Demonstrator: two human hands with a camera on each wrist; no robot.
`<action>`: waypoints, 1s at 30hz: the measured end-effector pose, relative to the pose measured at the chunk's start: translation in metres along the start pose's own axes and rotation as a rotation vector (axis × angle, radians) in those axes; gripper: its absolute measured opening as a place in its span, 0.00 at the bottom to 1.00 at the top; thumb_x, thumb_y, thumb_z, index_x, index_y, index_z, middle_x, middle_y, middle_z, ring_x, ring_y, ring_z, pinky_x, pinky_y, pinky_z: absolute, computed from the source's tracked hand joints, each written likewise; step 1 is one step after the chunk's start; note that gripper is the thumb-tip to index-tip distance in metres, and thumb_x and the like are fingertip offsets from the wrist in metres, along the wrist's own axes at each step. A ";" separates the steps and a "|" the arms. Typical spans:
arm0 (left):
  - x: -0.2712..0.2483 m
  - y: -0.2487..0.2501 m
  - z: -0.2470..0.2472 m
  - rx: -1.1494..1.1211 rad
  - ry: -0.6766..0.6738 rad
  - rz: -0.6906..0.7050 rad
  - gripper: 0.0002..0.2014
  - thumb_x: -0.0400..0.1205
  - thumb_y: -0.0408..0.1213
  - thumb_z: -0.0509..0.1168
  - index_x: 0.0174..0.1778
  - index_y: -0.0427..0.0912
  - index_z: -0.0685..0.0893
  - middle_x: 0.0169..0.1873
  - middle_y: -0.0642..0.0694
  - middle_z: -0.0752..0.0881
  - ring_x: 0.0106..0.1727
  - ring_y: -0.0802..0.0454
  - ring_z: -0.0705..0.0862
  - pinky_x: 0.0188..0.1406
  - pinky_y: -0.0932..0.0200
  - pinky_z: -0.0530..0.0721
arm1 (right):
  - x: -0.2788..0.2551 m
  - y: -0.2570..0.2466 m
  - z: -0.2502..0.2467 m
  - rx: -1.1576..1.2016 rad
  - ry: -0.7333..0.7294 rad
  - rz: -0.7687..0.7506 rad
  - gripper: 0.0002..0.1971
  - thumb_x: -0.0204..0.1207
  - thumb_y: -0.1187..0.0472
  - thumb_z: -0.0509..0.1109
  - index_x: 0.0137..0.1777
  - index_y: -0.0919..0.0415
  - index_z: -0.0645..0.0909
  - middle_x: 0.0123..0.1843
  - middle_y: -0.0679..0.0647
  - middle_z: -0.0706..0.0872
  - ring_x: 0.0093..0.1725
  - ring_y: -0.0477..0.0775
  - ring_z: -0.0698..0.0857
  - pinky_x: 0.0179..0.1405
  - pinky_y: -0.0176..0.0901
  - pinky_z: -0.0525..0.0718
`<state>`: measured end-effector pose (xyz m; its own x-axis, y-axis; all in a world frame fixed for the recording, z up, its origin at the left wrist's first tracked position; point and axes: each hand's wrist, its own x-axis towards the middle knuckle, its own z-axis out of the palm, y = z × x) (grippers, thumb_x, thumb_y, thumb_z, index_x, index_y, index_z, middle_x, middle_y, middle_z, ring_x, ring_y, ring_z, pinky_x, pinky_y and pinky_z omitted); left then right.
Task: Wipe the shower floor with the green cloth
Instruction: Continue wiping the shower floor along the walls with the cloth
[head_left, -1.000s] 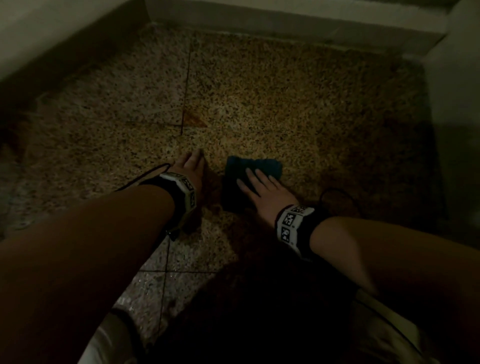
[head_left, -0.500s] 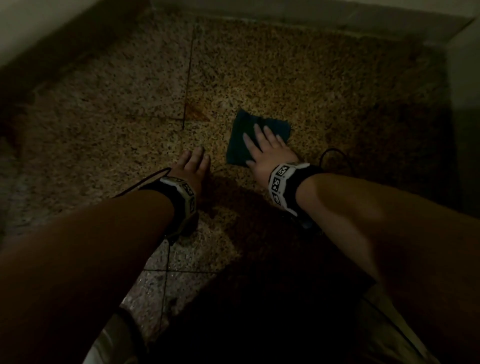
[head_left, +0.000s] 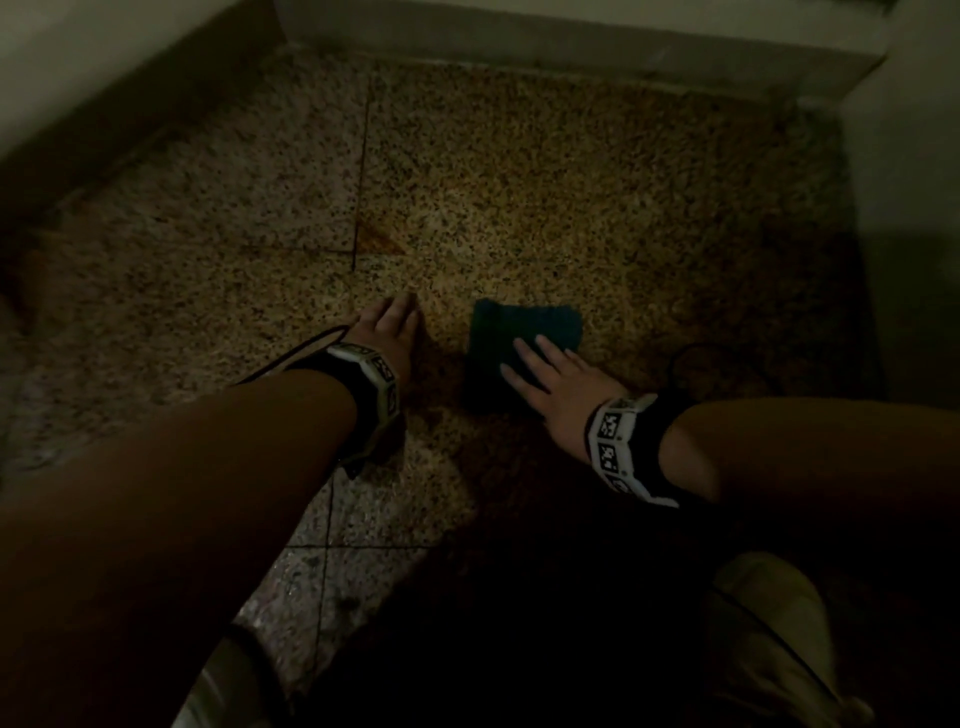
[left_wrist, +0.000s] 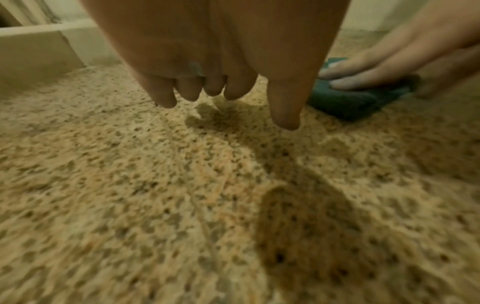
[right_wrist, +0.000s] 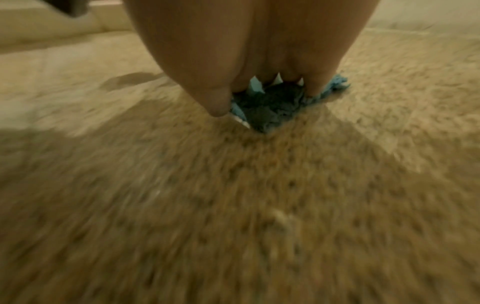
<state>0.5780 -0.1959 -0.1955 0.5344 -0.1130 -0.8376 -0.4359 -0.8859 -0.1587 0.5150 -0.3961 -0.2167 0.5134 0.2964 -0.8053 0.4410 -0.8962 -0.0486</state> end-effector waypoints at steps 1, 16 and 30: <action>0.000 0.002 0.001 0.021 -0.006 0.005 0.48 0.82 0.57 0.62 0.82 0.43 0.33 0.80 0.45 0.29 0.82 0.43 0.35 0.80 0.45 0.47 | -0.001 -0.001 0.001 -0.011 -0.004 0.005 0.36 0.85 0.63 0.50 0.82 0.50 0.29 0.82 0.54 0.24 0.81 0.60 0.29 0.81 0.53 0.37; 0.001 0.021 0.014 -0.202 -0.021 -0.070 0.41 0.86 0.55 0.53 0.81 0.45 0.30 0.79 0.48 0.27 0.82 0.45 0.32 0.80 0.44 0.49 | 0.041 0.021 -0.031 0.062 0.207 0.090 0.30 0.87 0.46 0.42 0.83 0.50 0.31 0.83 0.52 0.29 0.83 0.56 0.33 0.81 0.50 0.38; -0.022 0.036 0.007 -0.287 -0.034 -0.141 0.38 0.87 0.55 0.51 0.83 0.44 0.35 0.81 0.46 0.30 0.82 0.43 0.34 0.81 0.47 0.44 | 0.018 0.035 -0.027 0.058 0.093 -0.018 0.30 0.88 0.46 0.43 0.84 0.50 0.33 0.84 0.52 0.29 0.83 0.59 0.33 0.81 0.52 0.39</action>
<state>0.5455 -0.2217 -0.1869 0.5485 0.0305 -0.8356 -0.1345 -0.9831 -0.1241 0.5592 -0.4138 -0.2169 0.5732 0.3397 -0.7457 0.4088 -0.9072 -0.0991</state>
